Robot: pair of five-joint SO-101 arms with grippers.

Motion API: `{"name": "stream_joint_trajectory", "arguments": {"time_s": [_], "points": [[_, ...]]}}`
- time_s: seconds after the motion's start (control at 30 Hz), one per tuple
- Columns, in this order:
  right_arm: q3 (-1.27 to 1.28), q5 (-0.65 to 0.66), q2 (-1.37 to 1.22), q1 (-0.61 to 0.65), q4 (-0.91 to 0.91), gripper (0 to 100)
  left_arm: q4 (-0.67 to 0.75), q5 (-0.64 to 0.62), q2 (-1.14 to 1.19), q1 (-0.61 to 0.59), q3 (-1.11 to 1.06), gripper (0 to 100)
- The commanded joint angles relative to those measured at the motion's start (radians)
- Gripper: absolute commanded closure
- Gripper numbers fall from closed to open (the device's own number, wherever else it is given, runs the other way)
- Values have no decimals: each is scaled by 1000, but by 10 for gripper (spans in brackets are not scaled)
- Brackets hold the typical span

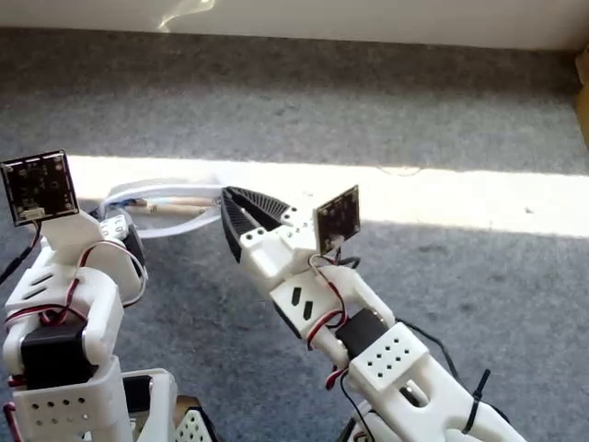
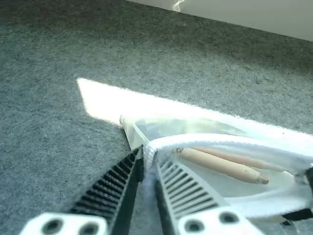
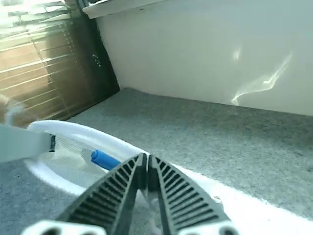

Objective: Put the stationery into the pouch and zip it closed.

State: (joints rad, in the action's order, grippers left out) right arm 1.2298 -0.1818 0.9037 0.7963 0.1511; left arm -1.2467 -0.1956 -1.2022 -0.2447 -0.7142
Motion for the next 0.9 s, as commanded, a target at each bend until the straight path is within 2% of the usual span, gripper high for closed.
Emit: {"name": "stream_joint_trajectory", "arguments": {"time_s": [0.0,0.27,0.6,0.87], "points": [[-59,78,-8,74,-2,994,5,8,-12,-10,45,993],[-54,81,84,-36,-7,992,5,9,-12,-10,45,993],[-199,84,374,-47,-567,991,6,9,-8,-10,44,993],[-249,84,381,-44,-676,991,6,6,-15,-10,10,993]]}}
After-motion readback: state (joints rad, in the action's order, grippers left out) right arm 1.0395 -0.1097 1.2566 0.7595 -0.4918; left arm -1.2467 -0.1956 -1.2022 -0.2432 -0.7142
